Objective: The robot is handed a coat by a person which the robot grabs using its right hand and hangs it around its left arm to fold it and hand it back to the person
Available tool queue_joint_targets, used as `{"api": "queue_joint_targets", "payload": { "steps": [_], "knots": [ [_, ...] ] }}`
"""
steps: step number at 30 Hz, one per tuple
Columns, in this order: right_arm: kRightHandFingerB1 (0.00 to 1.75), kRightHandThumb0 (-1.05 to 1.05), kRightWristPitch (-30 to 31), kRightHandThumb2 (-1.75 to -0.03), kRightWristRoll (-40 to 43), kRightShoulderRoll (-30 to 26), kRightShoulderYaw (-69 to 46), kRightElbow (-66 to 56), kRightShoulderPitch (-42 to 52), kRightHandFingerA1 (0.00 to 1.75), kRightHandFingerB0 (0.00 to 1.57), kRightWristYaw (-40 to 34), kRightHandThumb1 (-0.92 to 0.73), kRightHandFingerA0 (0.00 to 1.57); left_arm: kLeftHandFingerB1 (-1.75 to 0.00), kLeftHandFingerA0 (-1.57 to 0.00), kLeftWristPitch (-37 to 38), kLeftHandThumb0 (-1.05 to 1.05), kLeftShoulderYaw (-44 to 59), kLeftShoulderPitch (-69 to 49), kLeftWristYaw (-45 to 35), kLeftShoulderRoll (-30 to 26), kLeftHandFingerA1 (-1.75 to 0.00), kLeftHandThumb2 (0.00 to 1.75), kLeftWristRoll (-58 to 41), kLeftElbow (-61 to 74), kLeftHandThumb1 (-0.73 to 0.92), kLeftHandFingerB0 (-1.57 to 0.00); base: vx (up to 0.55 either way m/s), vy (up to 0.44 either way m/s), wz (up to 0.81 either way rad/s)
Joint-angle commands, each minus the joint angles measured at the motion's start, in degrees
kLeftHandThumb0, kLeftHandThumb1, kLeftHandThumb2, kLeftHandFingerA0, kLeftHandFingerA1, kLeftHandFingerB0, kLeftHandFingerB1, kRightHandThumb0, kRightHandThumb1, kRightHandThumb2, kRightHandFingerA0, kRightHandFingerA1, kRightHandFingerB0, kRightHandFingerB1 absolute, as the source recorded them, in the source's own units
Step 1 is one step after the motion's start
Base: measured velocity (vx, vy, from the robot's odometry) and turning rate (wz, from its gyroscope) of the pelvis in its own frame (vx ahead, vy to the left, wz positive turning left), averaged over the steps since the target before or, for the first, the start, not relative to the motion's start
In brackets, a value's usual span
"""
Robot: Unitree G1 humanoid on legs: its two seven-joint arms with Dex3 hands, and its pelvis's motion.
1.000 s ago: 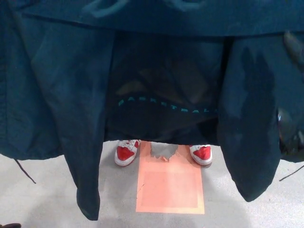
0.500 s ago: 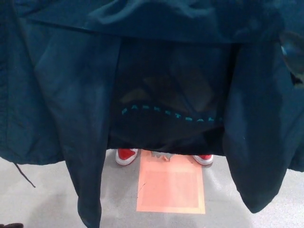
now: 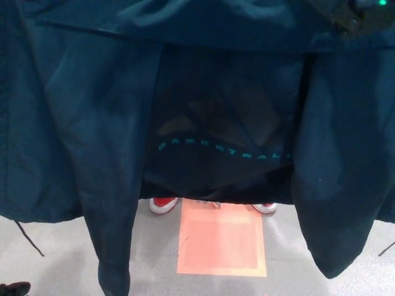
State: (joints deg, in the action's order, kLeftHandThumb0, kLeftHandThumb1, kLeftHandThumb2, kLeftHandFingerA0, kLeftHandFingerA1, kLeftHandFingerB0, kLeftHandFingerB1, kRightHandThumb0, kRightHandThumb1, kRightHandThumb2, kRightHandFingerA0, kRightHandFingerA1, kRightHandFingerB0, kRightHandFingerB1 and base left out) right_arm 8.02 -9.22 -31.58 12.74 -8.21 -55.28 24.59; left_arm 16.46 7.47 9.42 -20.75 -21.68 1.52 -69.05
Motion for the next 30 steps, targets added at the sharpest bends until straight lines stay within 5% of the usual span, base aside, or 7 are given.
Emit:
{"api": "queue_joint_targets", "payload": {
  "steps": [1,5,9,13,19,21,30],
  "knots": [
    [0.12,-0.97,7.3,-0.92,-2.4,-0.8,8.2,14.9,-10.4,0.05,0.00,16.3,-0.70,0.00,-0.47,0.00,1.4,-0.36,0.6,0.4,-1.2,-1.6,-0.48,1.12,-0.7,-0.3,0.54,0.00,0.00,0.000,0.00],
    [0.13,-0.94,7.2,-1.10,-3.3,-0.2,11.1,19.8,-14.5,0.11,0.00,18.9,-0.70,0.00,-0.40,-0.03,2.5,-0.87,0.3,0.2,-1.2,-1.4,-0.39,1.12,-0.4,0.0,0.85,-0.06,0.00,0.000,0.00],
    [0.16,-0.93,5.0,-1.08,-5.1,0.4,15.4,25.3,-19.1,0.15,0.00,23.4,-0.66,0.00,-0.46,0.00,2.0,-0.35,0.7,0.4,-1.3,-1.2,-0.48,1.12,-0.9,-0.1,0.55,0.00,0.00,0.000,0.00],
    [0.17,-0.92,3.7,-1.06,-5.7,1.0,17.8,27.7,-20.3,0.15,0.00,25.1,-0.62,0.00,-0.30,-0.13,2.5,-0.76,0.0,0.3,-0.5,-1.6,-0.29,0.76,0.1,-0.1,0.92,-0.15,0.00,0.000,0.00],
    [0.04,-1.01,4.6,-1.01,-6.9,2.7,22.1,30.0,-22.1,0.02,0.00,29.7,-0.63,0.00,-0.43,-0.05,1.0,-0.79,1.1,0.3,-1.6,-1.3,-0.40,1.10,-1.3,-0.4,0.77,-0.09,0.00,0.000,0.00],
    [0.03,-1.01,4.7,-1.01,-7.6,3.2,23.3,30.8,-22.7,0.01,0.00,31.2,-0.62,0.00,-0.28,-0.10,0.9,-0.72,1.8,-0.1,-3.0,-1.1,-0.26,0.72,-2.2,-0.2,0.92,-0.11,0.00,0.000,0.00],
    [0.10,-0.93,3.1,-0.98,-9.0,6.5,25.7,36.8,-25.6,0.08,0.00,35.8,-0.54,0.00,-0.42,-0.08,2.1,-0.79,1.2,-0.1,-2.6,-1.5,-0.40,1.10,-0.8,-0.2,0.78,-0.09,0.00,0.000,0.00]
  ]
}}
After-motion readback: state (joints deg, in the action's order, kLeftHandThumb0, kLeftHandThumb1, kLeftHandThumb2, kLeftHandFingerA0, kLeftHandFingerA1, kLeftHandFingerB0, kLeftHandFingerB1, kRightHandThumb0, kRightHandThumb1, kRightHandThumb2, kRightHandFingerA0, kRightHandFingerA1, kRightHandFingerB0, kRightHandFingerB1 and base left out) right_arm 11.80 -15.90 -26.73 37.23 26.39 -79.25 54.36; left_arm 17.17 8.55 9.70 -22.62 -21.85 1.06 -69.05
